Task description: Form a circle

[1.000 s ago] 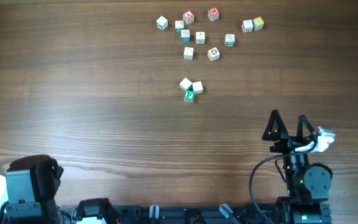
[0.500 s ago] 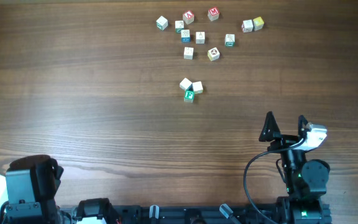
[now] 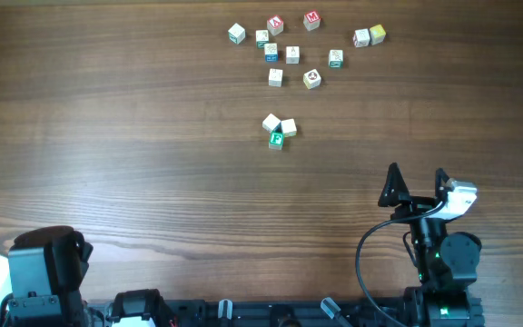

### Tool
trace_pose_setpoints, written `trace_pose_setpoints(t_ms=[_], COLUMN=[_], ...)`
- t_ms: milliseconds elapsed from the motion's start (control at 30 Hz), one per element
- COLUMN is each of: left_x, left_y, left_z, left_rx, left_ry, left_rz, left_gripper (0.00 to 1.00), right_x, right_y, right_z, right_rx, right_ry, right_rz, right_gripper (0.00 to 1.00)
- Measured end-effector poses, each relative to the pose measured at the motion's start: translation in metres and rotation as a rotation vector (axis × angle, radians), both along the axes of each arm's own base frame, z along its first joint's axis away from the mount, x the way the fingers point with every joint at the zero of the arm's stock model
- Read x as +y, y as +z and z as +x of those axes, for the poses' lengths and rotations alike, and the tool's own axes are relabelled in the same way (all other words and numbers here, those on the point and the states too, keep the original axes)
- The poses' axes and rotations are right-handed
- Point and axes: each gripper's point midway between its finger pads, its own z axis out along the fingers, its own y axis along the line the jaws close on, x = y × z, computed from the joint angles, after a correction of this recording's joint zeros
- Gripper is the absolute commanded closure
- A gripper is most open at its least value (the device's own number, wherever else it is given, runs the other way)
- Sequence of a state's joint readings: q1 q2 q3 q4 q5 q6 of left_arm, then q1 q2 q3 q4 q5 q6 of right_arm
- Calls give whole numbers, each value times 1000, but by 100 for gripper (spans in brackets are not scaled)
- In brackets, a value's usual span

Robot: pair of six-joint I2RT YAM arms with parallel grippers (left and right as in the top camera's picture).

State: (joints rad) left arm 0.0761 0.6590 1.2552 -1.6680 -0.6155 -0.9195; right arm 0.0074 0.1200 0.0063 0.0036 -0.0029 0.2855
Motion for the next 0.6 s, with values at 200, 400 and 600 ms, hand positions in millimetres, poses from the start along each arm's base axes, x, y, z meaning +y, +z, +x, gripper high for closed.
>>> trace_pose_setpoints(t_ms=[200, 400, 600], left_x=[0, 0, 0], left_y=[0, 0, 0], left_z=[0, 0, 0], left_rx=[0, 0, 0], left_ry=[0, 0, 0], left_rz=[0, 0, 0], left_gripper=[0, 0, 0], right_x=[0, 0, 0], right_y=[31, 24, 24], right_z=[-5, -5, -5], right_rx=[-131, -106, -105], right_ry=[0, 0, 0], right_rz=[1, 0, 0], right_gripper=[0, 0, 0])
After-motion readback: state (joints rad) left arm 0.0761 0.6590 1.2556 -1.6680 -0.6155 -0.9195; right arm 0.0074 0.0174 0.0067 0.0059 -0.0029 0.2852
